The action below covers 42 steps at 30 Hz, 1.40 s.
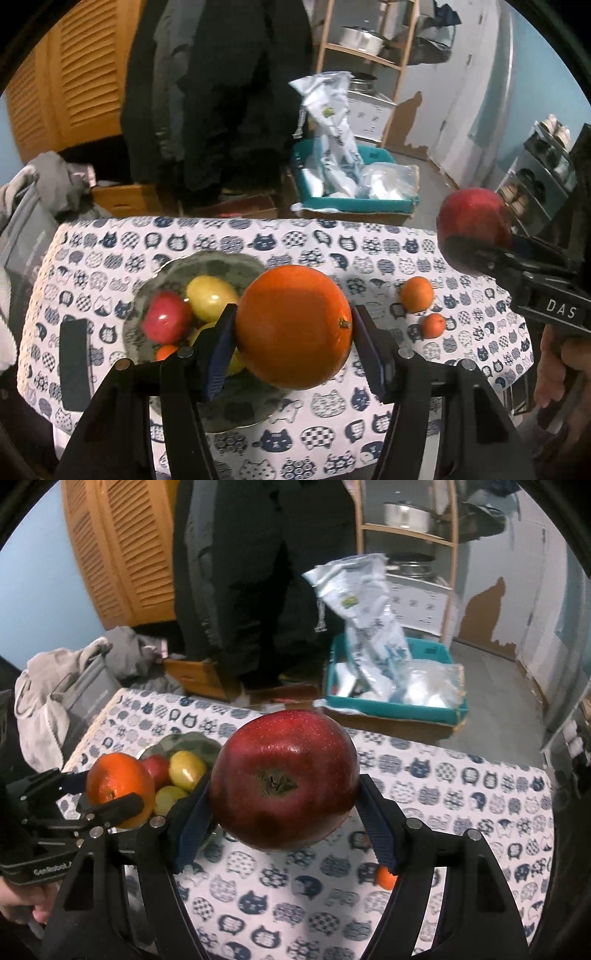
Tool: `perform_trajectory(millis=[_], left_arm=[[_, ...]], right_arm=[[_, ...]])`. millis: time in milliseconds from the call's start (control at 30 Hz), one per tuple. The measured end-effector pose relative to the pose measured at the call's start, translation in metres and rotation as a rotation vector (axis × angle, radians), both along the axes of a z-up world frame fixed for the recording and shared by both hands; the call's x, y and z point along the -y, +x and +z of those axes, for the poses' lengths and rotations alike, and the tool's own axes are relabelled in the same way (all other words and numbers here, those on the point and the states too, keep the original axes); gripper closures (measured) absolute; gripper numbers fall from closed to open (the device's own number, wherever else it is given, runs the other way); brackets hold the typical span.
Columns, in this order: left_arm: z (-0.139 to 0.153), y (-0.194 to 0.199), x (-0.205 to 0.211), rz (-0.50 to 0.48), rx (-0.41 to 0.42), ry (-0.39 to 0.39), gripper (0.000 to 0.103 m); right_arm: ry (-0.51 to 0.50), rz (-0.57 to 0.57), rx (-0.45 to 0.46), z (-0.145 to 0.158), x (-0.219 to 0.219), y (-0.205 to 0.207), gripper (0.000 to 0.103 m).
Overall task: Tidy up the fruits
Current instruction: 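Lift and carry the apple with the right tool while the left tool carries the orange to the bowl, then lower the orange into the bowl with the left tool while the right tool releases the apple there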
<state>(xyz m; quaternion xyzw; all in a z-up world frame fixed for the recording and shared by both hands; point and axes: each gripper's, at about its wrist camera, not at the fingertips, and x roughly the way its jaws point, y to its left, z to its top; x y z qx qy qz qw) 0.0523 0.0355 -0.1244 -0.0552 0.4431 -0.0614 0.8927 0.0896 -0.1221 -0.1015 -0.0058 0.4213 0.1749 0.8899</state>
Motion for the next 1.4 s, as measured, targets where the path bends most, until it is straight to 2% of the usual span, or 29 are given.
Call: perform_trajectory(millis=[367, 767, 1033, 1400], left_arm=[[-0.023, -0.008, -0.056, 0.101, -0.047, -0.019, 0.041], [-0.069, -0.008, -0.096, 0.172, -0.145, -0.041, 0.041], [-0.091, -0.008, -0.108, 0.196, -0.197, -0.053, 0.04], [-0.114, -0.006, -0.112, 0.199, -0.261, -0.072, 0.04]], right_arm=[[0.013, 0.079, -0.073, -0.027, -0.065, 0.02, 0.028], [-0.026, 0.128, -0.177, -0.08, -0.12, 0.041, 0.028], [-0.057, 0.125, -0.239, -0.111, -0.133, 0.052, 0.028], [-0.082, 0.139, -0.286, -0.134, -0.144, 0.059, 0.028]])
